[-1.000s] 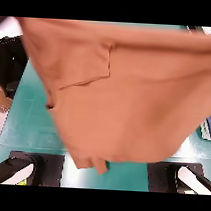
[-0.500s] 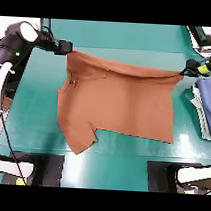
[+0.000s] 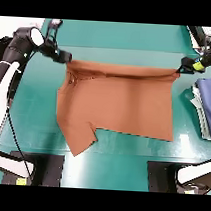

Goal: Fold the shirts.

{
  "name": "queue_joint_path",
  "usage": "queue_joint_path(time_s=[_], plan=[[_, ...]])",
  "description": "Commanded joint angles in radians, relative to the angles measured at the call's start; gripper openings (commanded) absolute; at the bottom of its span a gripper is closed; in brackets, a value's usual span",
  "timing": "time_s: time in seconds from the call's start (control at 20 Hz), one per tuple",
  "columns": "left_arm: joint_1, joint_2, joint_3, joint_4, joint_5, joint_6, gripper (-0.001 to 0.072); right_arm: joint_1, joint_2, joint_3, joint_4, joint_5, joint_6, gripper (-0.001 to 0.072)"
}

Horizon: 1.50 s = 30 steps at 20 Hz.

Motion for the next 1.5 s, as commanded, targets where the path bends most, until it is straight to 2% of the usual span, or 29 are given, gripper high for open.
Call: queue_joint_path(time_s=[0.0, 0.1, 0.25, 0.3, 0.35, 0.4, 0.45, 0.5, 0.65, 0.75, 1.0, 1.2, 1.3, 1.45], plan=[[0.001, -0.002, -0.083, 0.023, -0.114, 0.037, 0.0024, 0.009, 0.055, -0.150, -0.003, 0.006, -0.007, 0.0015], [0.001, -0.002, -0.155, 0.022, -0.071, 0.035, 0.0025, 0.013, 0.109, -0.275, -0.002, -0.031, -0.007, 0.0015], [0.001, -0.002, -0.216, 0.024, -0.043, -0.014, 0.0025, 0.027, 0.177, -0.428, 0.016, -0.094, -0.008, 0.0017], [0.001, -0.002, -0.216, 0.024, -0.044, -0.026, 0.0062, 0.027, 0.192, -0.466, 0.034, -0.106, -0.008, 0.0018], [0.001, 0.000, -0.212, 0.024, -0.051, -0.027, 0.0376, 0.027, 0.204, -0.498, 0.051, -0.117, -0.008, 0.0038], [0.001, 0.004, -0.209, 0.025, -0.069, -0.027, 0.0570, 0.027, 0.210, -0.517, 0.061, -0.120, -0.008, 0.0207], [0.001, 0.012, -0.206, 0.034, -0.098, -0.026, 0.0497, 0.027, 0.213, -0.522, 0.060, -0.107, -0.008, 0.0400], [0.001, 0.026, -0.207, 0.046, -0.127, -0.024, 0.0486, 0.023, 0.220, -0.523, 0.057, -0.089, -0.008, 0.0412], [0.001, 0.118, -0.219, 0.072, -0.241, -0.023, 0.0485, -0.017, 0.301, -0.523, 0.058, -0.039, -0.027, 0.0410], [0.000, 0.207, -0.280, 0.059, -0.262, -0.026, 0.0486, -0.048, 0.370, -0.523, 0.058, 0.018, -0.027, 0.0411], [0.000, 0.475, -0.663, 0.007, -0.235, -0.126, 0.0486, -0.091, 0.499, -0.523, 0.058, 0.066, -0.044, 0.0410], [0.000, 0.720, -1.005, -0.144, -0.132, -0.247, 0.0486, -0.079, 0.547, -0.523, 0.058, 0.060, -0.044, 0.0410], [0.000, 0.808, -1.103, -0.208, -0.116, -0.275, 0.0486, -0.060, 0.544, -0.523, 0.058, 0.060, -0.045, 0.0410], [0.000, 0.842, -1.159, -0.214, -0.119, -0.307, 0.0486, -0.027, 0.539, -0.523, 0.059, 0.052, -0.045, 0.0410]])
